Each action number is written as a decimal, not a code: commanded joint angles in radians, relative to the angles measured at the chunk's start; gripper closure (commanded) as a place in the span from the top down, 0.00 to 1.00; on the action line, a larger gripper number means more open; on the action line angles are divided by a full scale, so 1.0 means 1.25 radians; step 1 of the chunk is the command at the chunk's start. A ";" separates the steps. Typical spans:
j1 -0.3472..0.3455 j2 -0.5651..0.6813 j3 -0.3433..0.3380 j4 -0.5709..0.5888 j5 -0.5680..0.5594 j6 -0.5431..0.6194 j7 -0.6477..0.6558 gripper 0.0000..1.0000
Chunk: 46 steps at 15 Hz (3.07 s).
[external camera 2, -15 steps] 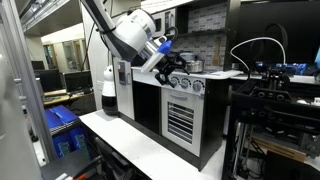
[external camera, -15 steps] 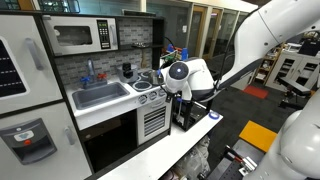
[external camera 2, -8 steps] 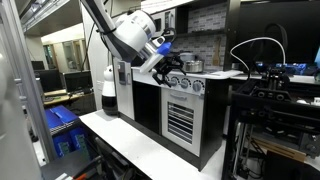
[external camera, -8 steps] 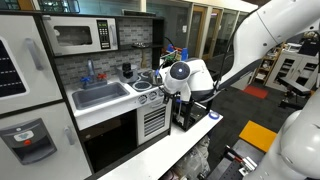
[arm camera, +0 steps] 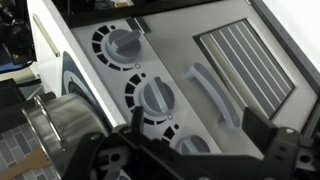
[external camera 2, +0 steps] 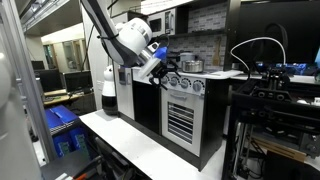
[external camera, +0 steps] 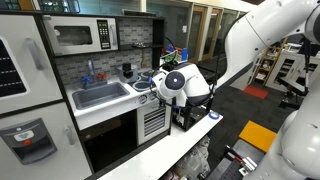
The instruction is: Turn the second knob from the right
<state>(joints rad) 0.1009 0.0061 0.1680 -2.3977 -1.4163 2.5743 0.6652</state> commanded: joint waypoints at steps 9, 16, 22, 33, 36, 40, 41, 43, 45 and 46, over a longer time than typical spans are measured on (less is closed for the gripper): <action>0.036 0.078 0.004 0.049 -0.207 -0.120 0.159 1.00; 0.056 0.099 0.012 0.060 -0.171 -0.241 0.173 1.00; 0.084 0.136 0.028 0.091 -0.099 -0.357 0.146 1.00; 0.095 0.192 0.034 0.153 -0.009 -0.440 0.132 1.00; 0.093 0.208 0.031 0.164 -0.021 -0.430 0.144 1.00; 0.090 0.217 0.026 0.177 -0.042 -0.426 0.149 1.00; 0.090 0.218 0.025 0.180 -0.047 -0.425 0.151 1.00; 0.089 0.219 0.023 0.182 -0.050 -0.426 0.152 1.00; 0.089 0.220 0.023 0.183 -0.051 -0.424 0.151 0.74; 0.089 0.222 0.023 0.186 -0.054 -0.425 0.151 0.66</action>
<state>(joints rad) 0.2225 0.2654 0.2017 -2.1897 -1.4621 2.0274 0.8572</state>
